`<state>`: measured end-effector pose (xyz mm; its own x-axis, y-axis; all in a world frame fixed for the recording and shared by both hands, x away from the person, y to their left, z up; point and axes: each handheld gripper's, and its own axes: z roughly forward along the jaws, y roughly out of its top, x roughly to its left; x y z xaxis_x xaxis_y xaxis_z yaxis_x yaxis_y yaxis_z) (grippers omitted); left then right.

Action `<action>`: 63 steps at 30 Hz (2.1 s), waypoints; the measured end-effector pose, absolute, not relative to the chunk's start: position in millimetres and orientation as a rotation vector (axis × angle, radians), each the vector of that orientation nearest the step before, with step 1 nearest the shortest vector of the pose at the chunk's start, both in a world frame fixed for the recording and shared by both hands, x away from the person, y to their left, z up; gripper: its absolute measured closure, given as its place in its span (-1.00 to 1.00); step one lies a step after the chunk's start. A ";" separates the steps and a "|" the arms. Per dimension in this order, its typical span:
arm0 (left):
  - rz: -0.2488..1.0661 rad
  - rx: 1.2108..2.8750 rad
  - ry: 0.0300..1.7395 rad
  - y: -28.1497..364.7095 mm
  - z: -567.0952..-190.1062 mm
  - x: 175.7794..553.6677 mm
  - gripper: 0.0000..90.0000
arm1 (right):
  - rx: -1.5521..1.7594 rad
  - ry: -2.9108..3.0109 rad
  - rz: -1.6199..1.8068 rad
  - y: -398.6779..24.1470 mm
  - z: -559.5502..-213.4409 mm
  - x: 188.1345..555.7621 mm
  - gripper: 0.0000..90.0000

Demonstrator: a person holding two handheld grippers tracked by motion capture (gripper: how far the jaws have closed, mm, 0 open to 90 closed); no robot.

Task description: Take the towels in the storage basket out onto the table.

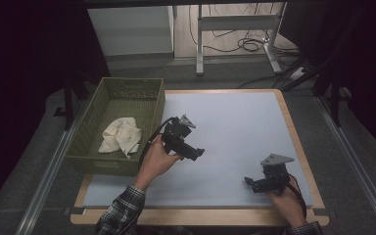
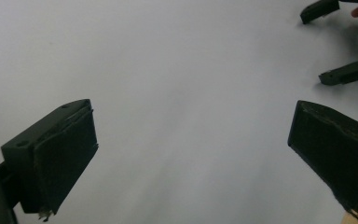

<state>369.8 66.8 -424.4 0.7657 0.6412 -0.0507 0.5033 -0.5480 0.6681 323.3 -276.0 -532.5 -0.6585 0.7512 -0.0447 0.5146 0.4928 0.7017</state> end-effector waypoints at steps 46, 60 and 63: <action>0.487 2.147 1.268 217.1 -404.0 430.1 -0.97 | 1.059 2.395 0.957 -275.9 -532.7 323.4 -0.96; 0.412 2.159 1.412 252.2 -442.6 451.6 -0.98 | 1.059 2.395 0.957 -275.9 -532.7 323.5 -0.96; 0.393 2.184 1.459 256.4 -452.1 458.1 -0.98 | 1.059 2.395 0.958 -275.9 -532.7 323.5 -0.96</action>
<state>458.1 256.4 -452.1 0.3898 0.9205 -0.0270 0.7822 -0.3154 0.5373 323.5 -275.9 -532.7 -0.6585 0.7513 -0.0444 0.5136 0.4916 0.7033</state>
